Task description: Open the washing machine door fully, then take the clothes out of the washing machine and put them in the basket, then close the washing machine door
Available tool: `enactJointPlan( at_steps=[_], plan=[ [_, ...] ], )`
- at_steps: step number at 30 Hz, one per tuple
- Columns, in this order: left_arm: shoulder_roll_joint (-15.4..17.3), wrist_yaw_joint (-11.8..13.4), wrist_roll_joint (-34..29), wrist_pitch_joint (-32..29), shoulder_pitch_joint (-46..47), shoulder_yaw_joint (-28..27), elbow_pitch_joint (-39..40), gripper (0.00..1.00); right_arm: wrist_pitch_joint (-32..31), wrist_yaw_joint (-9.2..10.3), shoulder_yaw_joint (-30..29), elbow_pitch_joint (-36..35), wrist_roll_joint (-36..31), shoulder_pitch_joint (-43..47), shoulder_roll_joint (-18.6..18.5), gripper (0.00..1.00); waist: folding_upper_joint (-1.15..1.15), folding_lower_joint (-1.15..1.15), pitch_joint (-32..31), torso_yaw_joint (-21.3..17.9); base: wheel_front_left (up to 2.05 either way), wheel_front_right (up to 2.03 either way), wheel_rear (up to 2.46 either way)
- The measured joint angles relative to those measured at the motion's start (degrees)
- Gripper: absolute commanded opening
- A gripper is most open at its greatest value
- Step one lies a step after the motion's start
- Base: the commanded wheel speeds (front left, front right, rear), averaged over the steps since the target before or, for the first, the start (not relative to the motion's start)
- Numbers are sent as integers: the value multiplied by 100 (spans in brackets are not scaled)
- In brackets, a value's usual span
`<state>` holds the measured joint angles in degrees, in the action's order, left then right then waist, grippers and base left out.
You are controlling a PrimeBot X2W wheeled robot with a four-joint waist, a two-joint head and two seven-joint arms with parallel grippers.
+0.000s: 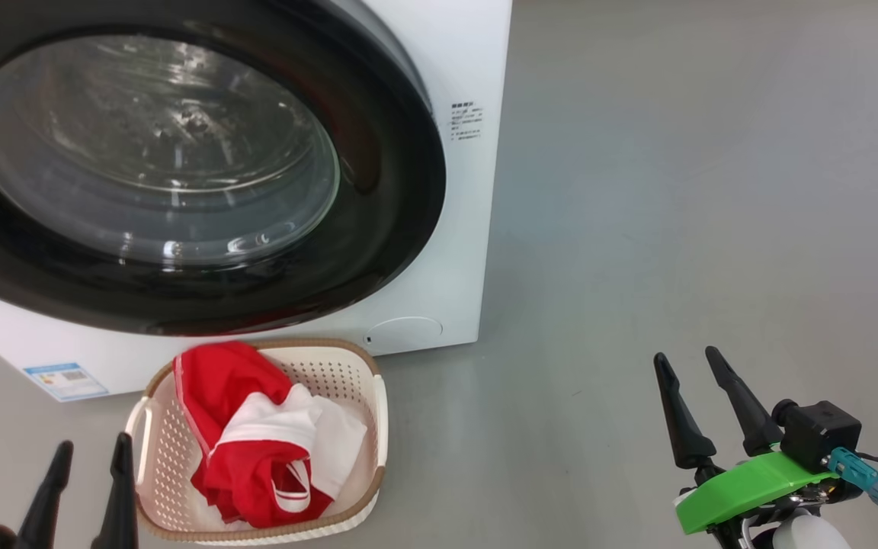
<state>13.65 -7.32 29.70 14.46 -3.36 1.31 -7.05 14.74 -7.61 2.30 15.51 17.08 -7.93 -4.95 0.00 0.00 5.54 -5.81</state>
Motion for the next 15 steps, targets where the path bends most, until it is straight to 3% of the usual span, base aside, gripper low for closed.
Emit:
enactJointPlan(
  at_steps=[15],
  plan=[
    [-65,0,-112,0,-118,-18,35,100,0,0,-82,-11,33,130,-1,100,0,0,-143,-84,0,0,0]
  ],
)
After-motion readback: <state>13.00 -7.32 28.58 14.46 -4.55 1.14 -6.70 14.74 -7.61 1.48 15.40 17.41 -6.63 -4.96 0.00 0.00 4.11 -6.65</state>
